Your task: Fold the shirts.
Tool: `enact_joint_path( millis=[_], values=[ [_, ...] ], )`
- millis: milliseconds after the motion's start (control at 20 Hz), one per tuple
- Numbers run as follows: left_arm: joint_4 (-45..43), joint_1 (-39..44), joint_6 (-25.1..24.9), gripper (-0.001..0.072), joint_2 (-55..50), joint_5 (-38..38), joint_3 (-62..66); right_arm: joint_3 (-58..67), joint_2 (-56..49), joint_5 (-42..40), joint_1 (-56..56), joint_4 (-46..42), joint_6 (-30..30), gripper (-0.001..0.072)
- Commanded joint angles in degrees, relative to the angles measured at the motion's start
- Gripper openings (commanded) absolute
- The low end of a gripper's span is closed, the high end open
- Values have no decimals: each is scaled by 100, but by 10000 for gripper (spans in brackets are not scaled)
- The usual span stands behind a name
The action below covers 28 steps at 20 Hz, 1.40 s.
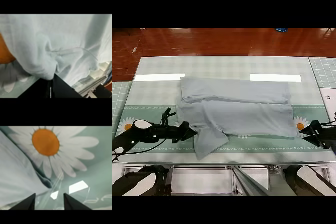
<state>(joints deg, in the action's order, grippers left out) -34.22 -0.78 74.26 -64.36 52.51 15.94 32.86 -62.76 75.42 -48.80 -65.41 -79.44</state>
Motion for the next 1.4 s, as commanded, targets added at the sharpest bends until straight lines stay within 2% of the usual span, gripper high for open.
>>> enact_joint_path(
  millis=[0, 100, 500, 550, 650, 700, 950, 1100, 1350],
  values=[
    [-472, 22, -31, 15, -17, -240, -2, -48, -234, 334, 216, -269, -96, 408],
    [-472, 22, -31, 15, -17, -240, -2, -48, -455, 278, 466, -142, -68, 409],
    [-422, 22, -11, 14, -17, -146, 2, -33, -1003, -835, 1165, 1084, 133, 399],
    [-424, 20, -13, 15, -17, -146, 2, -17, -1003, -916, 1191, 1255, 208, 327],
    [-435, -138, -153, 15, -17, -81, 105, 92, -1003, -844, 1196, 1692, 638, 66],
    [-433, -299, -166, 14, -15, 33, 216, 208, -1003, -684, 1196, 1856, 857, 27],
    [-431, -964, -374, 15, -17, 750, 1270, 968, -999, 13, 1215, 1895, 1139, 24],
    [-435, -870, 48, 14, -190, 229, 2120, 1436, -1093, -358, 1547, 2396, 1104, 24],
    [-433, -706, 374, 14, -1510, 273, 4015, 2763, -2044, -820, 2389, 2444, 776, 24]
  ],
)
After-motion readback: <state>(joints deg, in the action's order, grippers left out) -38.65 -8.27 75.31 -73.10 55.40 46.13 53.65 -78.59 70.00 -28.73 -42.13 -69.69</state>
